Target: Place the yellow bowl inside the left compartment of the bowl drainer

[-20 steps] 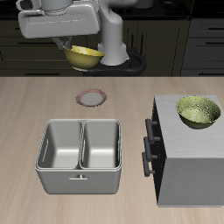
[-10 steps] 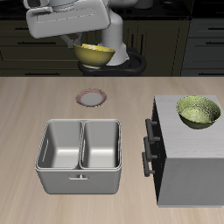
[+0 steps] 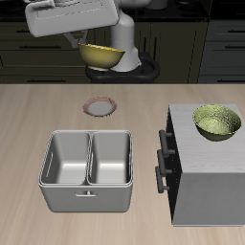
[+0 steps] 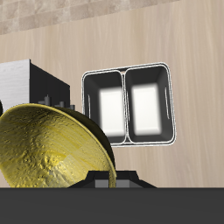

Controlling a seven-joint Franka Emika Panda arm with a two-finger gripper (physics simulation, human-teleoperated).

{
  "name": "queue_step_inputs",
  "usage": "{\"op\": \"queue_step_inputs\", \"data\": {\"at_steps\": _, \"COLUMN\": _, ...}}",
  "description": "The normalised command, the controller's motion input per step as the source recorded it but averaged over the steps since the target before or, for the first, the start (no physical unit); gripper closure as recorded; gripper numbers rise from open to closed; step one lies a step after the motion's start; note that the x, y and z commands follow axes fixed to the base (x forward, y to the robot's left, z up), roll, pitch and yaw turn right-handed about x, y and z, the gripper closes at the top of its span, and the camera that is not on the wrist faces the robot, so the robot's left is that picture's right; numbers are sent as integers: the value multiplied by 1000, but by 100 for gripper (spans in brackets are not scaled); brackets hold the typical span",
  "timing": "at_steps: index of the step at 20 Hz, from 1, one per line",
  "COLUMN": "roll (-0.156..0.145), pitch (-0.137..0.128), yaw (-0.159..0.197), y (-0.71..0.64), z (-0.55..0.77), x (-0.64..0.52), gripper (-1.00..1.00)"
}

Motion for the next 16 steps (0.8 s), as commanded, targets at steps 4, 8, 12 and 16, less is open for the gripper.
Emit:
{"op": "queue_step_inputs", "data": {"at_steps": 4, "roll": -23, "pitch": -32, "yaw": 7, "y": -106, "z": 85, "x": 85, "gripper": 100}}
{"op": "queue_step_inputs", "data": {"at_steps": 8, "roll": -6, "pitch": 4, "yaw": 8, "y": -58, "z": -153, "x": 66, "gripper": 100}}
{"op": "queue_step_inputs", "data": {"at_steps": 12, "roll": 11, "pitch": 27, "yaw": 21, "y": 5, "z": -301, "x": 45, "gripper": 100}}
{"op": "queue_step_inputs", "data": {"at_steps": 16, "roll": 5, "pitch": 44, "yaw": 11, "y": -55, "z": -390, "x": 82, "gripper": 100}}
